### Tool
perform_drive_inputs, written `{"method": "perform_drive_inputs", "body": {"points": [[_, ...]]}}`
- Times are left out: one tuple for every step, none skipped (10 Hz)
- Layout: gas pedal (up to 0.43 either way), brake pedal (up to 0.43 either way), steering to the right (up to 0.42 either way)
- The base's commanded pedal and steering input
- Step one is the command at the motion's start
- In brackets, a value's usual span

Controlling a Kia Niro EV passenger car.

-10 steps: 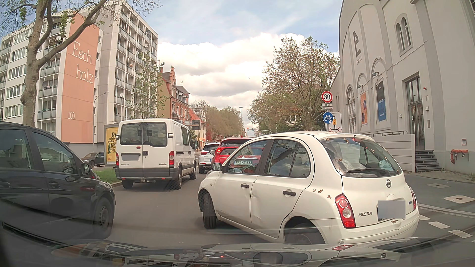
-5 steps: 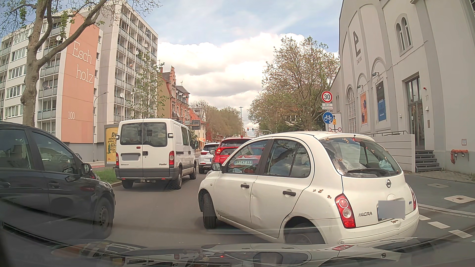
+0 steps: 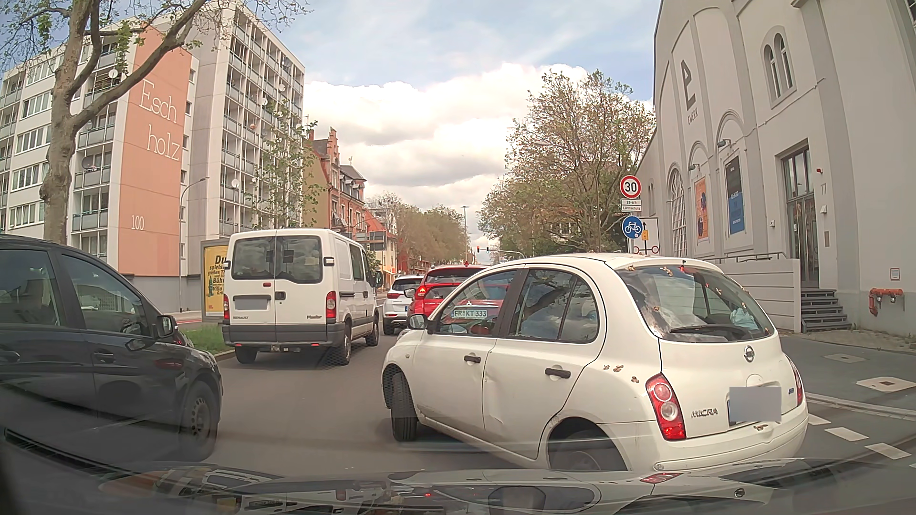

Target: Follow the waypoints while adhering to traffic rules and regulations

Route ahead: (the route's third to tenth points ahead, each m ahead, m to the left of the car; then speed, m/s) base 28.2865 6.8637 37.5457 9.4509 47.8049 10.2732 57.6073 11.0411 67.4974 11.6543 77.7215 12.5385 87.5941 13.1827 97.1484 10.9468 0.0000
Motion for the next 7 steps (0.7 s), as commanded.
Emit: {"method": "perform_drive_inputs", "body": {"points": [[0.000, 0.232, -0.025], [0.000, 0.232, -0.025], [0.000, 0.232, -0.025], [0.000, 0.232, -0.025], [0.000, 0.232, -0.025], [0.000, 0.232, -0.025], [0.000, 0.232, -0.025]]}}
